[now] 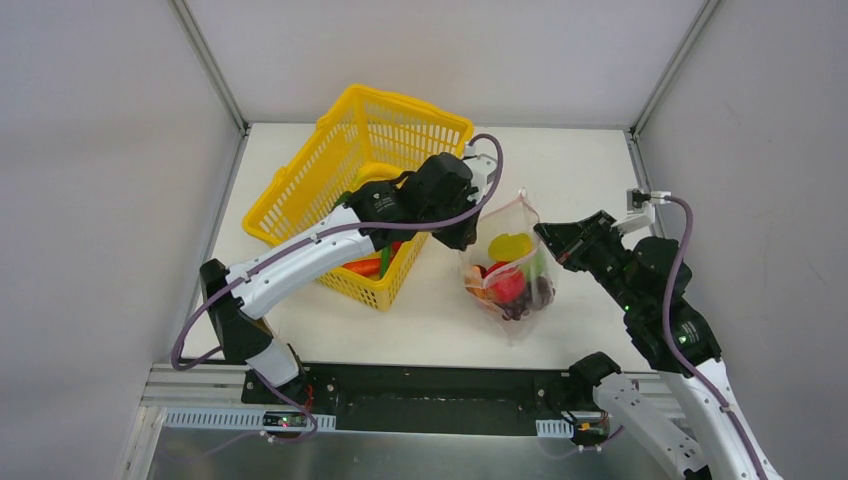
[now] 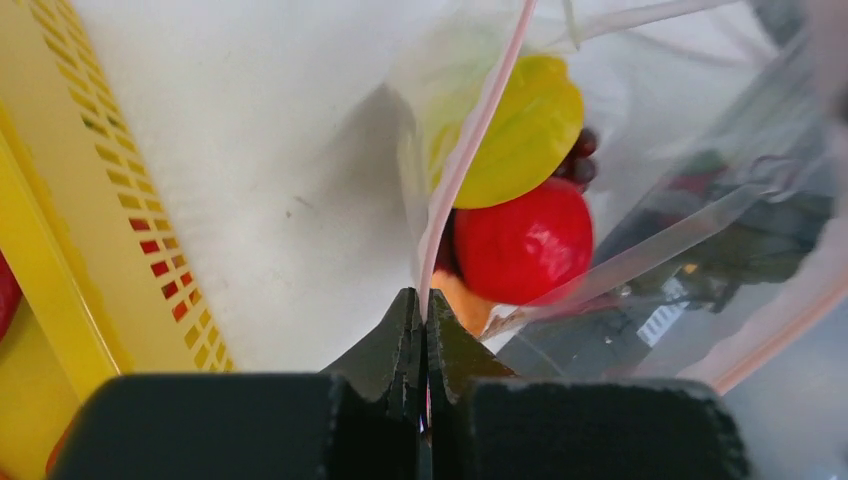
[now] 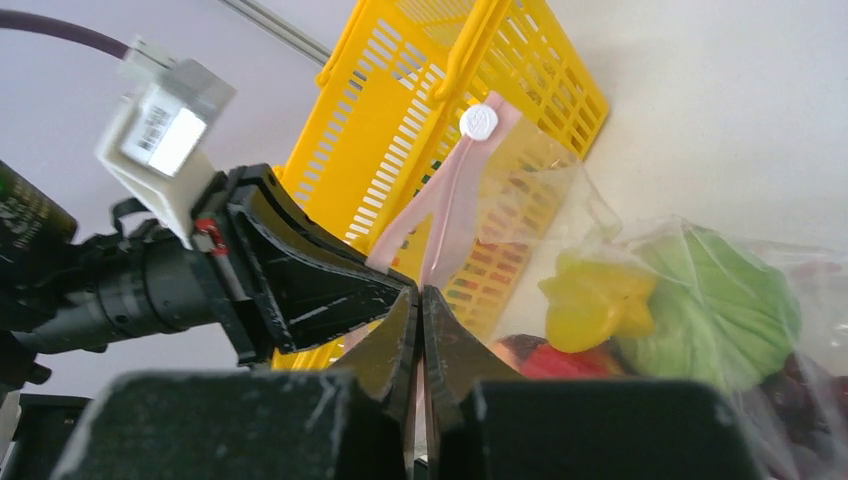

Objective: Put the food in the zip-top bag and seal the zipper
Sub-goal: Adjust the zipper food storage bag at the center of the board.

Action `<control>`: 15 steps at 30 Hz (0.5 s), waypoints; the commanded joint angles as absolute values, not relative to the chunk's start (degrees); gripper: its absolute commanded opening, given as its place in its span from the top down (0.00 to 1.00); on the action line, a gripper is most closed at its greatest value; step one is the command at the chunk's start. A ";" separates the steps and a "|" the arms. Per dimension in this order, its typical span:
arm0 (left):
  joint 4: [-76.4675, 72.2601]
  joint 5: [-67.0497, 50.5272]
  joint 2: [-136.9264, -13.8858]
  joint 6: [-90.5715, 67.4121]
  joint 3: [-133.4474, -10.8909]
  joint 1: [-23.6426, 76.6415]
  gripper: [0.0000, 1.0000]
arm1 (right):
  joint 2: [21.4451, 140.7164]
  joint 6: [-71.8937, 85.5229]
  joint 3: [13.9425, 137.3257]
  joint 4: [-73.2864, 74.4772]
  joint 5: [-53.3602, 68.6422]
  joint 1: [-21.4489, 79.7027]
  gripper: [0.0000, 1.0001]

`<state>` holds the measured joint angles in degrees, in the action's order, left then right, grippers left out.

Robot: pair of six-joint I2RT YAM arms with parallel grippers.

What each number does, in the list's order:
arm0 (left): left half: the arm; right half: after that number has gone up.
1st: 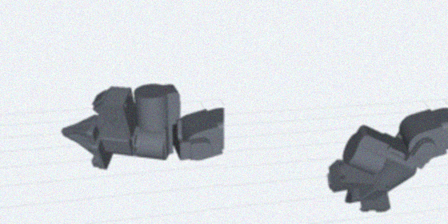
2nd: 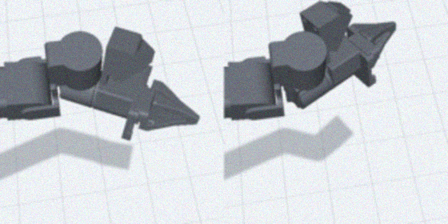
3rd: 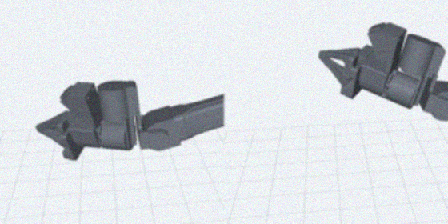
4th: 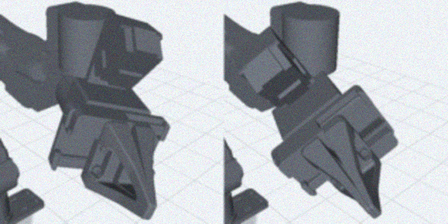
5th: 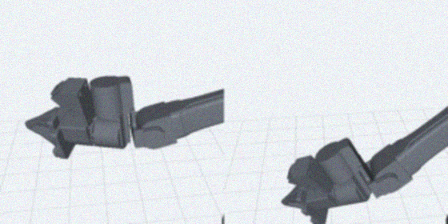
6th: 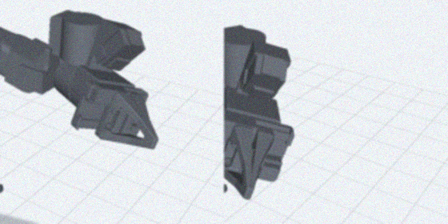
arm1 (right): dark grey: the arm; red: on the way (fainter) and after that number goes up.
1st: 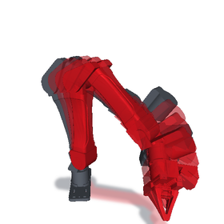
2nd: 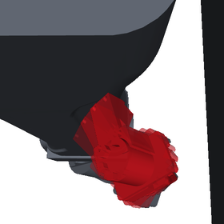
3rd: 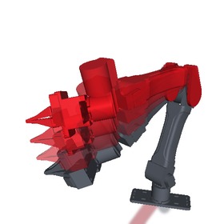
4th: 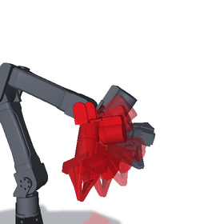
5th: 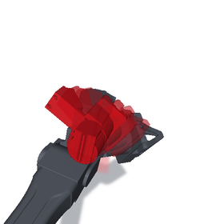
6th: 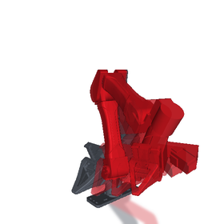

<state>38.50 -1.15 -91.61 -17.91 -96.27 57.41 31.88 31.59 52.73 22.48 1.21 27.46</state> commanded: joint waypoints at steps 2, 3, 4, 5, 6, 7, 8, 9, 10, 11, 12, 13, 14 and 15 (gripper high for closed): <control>32.90 -5.35 -89.99 -18.51 -104.61 57.83 1.00 | 27.01 31.24 55.43 18.96 -3.29 27.22 0.97; 31.57 -5.73 -89.86 -19.01 -104.66 57.77 1.00 | 25.58 31.39 55.11 18.60 -5.07 27.23 0.97; 30.05 -5.88 -89.83 -19.48 -104.57 57.78 1.00 | 24.39 31.38 54.84 18.40 -6.96 27.24 0.97; 28.72 -6.41 -90.04 -19.78 -104.82 57.78 1.00 | 23.53 31.44 54.74 18.72 -8.90 27.25 0.97; 28.49 -7.15 -90.48 -19.85 -105.49 57.84 1.00 | 22.88 31.45 54.94 19.38 -10.58 27.25 0.97; 28.65 -7.86 -91.10 -19.93 -106.29 57.83 1.00 | 22.46 31.16 55.25 19.88 -11.58 27.24 0.97; 29.19 -8.13 -91.73 -20.07 -107.10 57.83 1.00 | 22.28 30.79 55.54 20.29 -11.96 27.19 0.97; 29.62 -8.19 -92.23 -20.31 -107.55 57.82 1.00 | 22.31 30.50 55.93 20.56 -11.81 27.18 0.97; 29.66 -8.01 -92.48 -20.52 -107.50 57.83 1.00 | 22.51 30.10 56.31 20.73 -11.25 27.24 0.97; 29.44 -7.81 -92.54 -20.75 -107.16 57.89 1.00 | 22.91 29.78 56.82 20.94 -10.46 27.20 0.97; 29.22 -7.50 -92.56 -20.93 -106.70 57.84 1.00 | 23.32 29.51 57.12 21.00 -9.42 27.21 0.97; 29.19 -7.25 -92.55 -21.11 -106.38 57.81 1.00 | 23.90 29.26 57.39 20.80 -8.13 27.23 0.97; 29.14 -7.06 -92.49 -21.25 -106.04 57.87 1.00 | 24.52 29.00 57.47 20.52 -5.97 27.22 0.97; 28.98 -6.89 -92.44 -21.33 -105.53 57.83 1.00 | 25.28 28.64 57.48 20.26 -4.31 27.22 0.96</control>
